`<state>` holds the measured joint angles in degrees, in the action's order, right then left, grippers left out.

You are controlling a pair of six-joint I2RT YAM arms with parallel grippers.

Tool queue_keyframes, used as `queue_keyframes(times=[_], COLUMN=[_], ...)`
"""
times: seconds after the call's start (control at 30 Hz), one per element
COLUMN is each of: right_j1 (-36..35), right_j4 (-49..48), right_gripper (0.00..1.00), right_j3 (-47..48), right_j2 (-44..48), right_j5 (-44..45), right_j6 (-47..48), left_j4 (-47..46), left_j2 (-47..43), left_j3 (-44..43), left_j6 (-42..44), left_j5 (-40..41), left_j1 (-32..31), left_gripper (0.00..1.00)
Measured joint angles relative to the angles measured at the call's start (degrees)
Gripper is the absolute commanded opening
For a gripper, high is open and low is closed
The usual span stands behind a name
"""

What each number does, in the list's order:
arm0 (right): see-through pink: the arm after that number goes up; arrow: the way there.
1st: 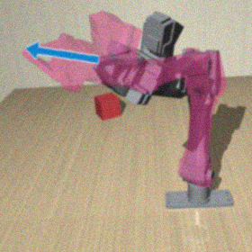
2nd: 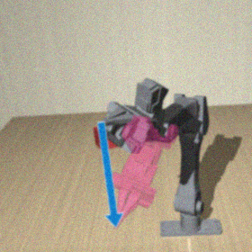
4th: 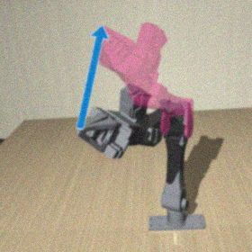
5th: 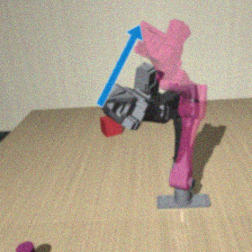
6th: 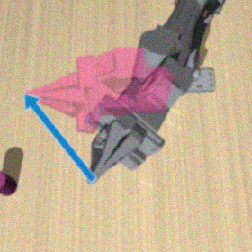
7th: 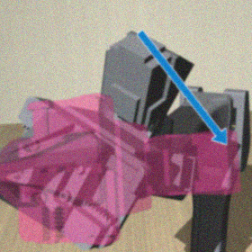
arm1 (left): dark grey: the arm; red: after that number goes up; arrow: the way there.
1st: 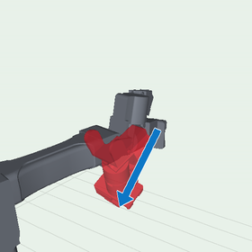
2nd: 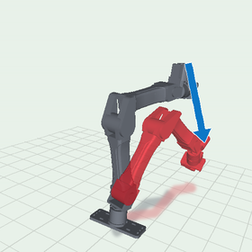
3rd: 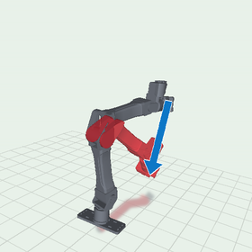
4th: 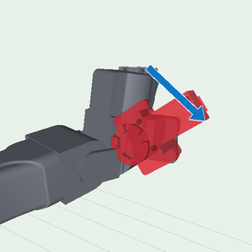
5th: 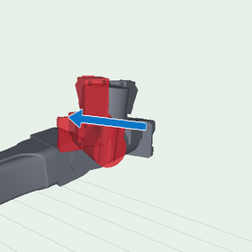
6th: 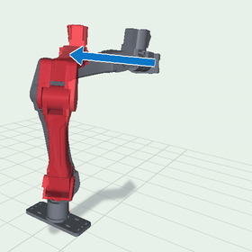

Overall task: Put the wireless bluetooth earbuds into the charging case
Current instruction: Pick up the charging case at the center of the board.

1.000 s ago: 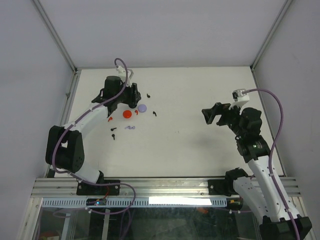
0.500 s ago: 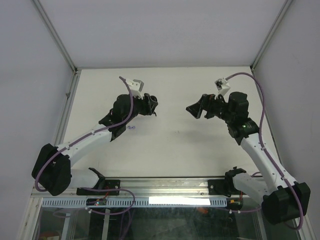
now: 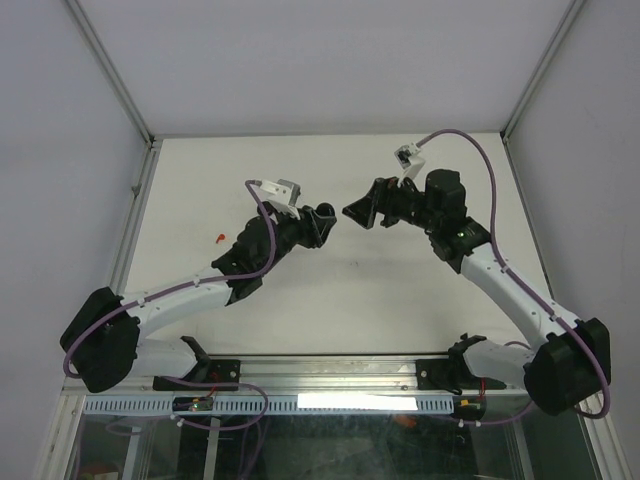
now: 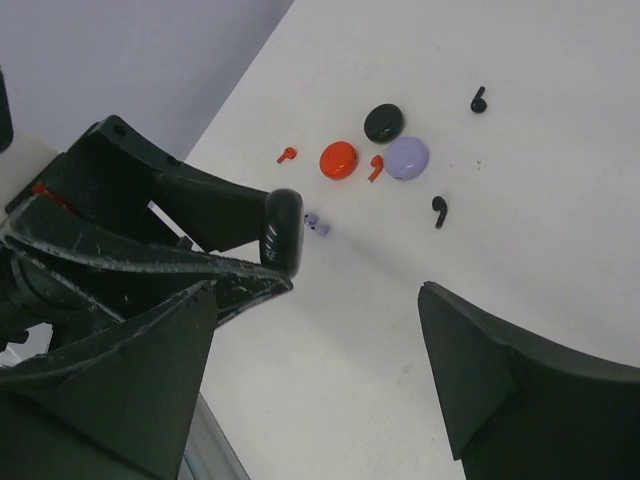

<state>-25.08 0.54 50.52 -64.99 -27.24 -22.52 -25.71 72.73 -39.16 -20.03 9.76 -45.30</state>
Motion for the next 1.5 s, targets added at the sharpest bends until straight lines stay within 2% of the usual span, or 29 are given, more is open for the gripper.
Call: queue_keyframes(times=[0.4,0.63,0.77,0.9,0.97,1.1,1.23,1.5], right_j1=[-5.97,-6.40,-6.56,-6.78,-6.80,-6.80,-6.80,-6.80], right_j4=[3.52,5.51,5.75,6.03,7.10,9.79,13.55,21.00], right_gripper=[0.64,0.49,0.36,0.20,0.11,0.00,0.00,0.00], right_j3=[6.67,7.15,7.23,7.69,8.11,9.01,10.82,14.73], right_j2=[-6.80,-7.93,-7.93,-7.93,-7.93,-7.96,-7.96,-7.96], right_j5=[0.15,0.85,0.44,-1.05,-1.31,-2.45,-3.78,-8.37], right_j6=[0.98,1.62,2.19,3.82,5.09,8.35,12.83,22.03], left_j4=[-4.17,-5.66,-5.62,-5.64,-5.66,-5.27,-2.60,7.87], left_j2=[0.26,0.26,0.26,0.28,0.26,0.00,-2.62,-11.89], left_j3=[0.02,0.76,0.76,0.83,1.01,1.38,1.51,1.03], left_j6=[6.78,9.09,9.35,9.62,9.79,10.38,11.65,16.11], left_j5=[3.61,3.82,3.76,3.45,3.19,1.62,-1.38,-11.47], left_j1=[-6.16,-7.26,-7.28,-7.28,-7.28,-7.28,-7.26,-6.38], left_gripper=[0.41,0.42,0.43,0.48,0.55,0.65,0.75,0.73])
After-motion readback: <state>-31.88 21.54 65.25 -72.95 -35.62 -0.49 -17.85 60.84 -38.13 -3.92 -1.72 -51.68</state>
